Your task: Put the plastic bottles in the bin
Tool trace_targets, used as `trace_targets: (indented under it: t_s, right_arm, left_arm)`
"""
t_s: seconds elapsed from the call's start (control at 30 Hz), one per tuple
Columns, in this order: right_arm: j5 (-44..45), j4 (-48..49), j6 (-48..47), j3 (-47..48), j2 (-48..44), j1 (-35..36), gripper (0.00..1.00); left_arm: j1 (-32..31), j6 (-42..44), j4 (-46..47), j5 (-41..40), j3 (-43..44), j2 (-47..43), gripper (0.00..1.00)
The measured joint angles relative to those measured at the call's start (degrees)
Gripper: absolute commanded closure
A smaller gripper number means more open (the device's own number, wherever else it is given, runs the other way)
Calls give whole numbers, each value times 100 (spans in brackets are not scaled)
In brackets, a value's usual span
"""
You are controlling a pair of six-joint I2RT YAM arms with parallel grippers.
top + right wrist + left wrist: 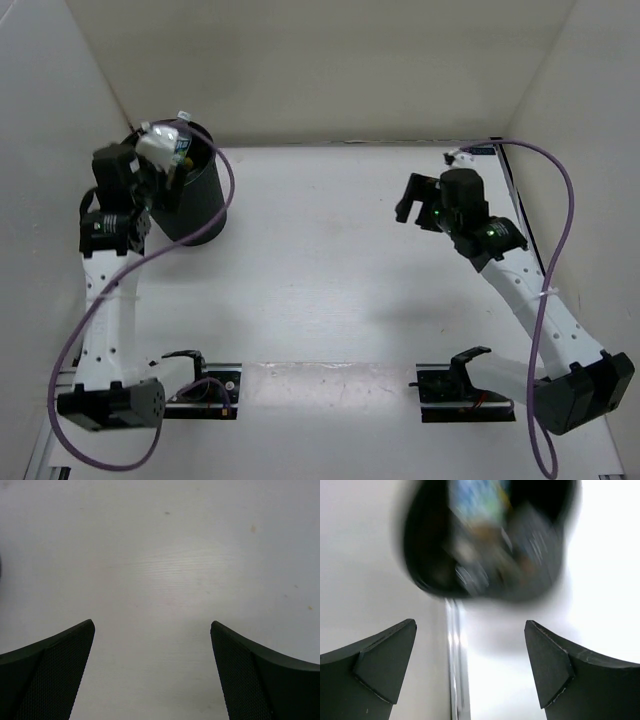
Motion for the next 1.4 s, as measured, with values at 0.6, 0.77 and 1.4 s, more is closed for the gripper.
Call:
trace_targets:
  t_s: [0.6,0.77,1.4]
  right_arm:
    - [-68,-520,988,-2793,-2800,-1320,0]
    - [-7,-437,1132,-2994,-3056,-1320,0]
    - [7,-315,1228,-3023,-2968,-1320,0]
  left_arm:
    - [85,529,-107,50,-5720,-4232,0]
    - [105,188,142,-74,-6013,-4374,0]
    - [197,-107,273,-142,-6155,-4061,0]
